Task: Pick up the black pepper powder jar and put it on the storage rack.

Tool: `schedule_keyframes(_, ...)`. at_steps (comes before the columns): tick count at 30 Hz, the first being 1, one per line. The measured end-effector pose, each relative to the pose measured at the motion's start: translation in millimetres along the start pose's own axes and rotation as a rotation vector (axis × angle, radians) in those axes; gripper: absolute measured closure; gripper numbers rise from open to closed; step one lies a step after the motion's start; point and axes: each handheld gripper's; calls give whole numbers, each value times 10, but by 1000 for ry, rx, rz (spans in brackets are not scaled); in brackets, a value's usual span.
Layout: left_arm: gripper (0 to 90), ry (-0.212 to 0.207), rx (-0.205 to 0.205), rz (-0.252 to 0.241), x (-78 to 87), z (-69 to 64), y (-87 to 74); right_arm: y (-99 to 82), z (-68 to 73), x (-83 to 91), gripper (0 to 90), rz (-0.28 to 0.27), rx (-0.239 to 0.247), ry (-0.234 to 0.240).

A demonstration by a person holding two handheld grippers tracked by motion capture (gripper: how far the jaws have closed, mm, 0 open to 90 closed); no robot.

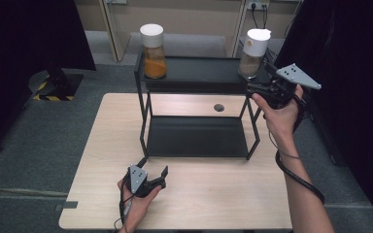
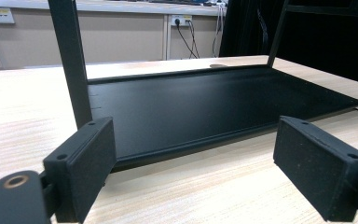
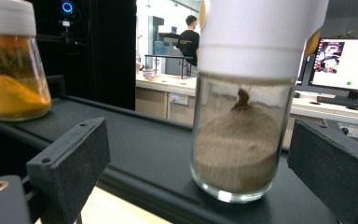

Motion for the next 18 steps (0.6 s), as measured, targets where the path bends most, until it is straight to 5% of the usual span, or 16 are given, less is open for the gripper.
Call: schedule_keyframes(18, 126, 1, -2, 0, -1, -4, -1, -188, 22, 189, 55, 9, 2, 30)
Point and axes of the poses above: each handheld gripper's, and its own axes: x roughly backward along the jaws, y roughly out of its top, z roughly to its left, and after that the axes turned 13 degrees about -y, right-handed
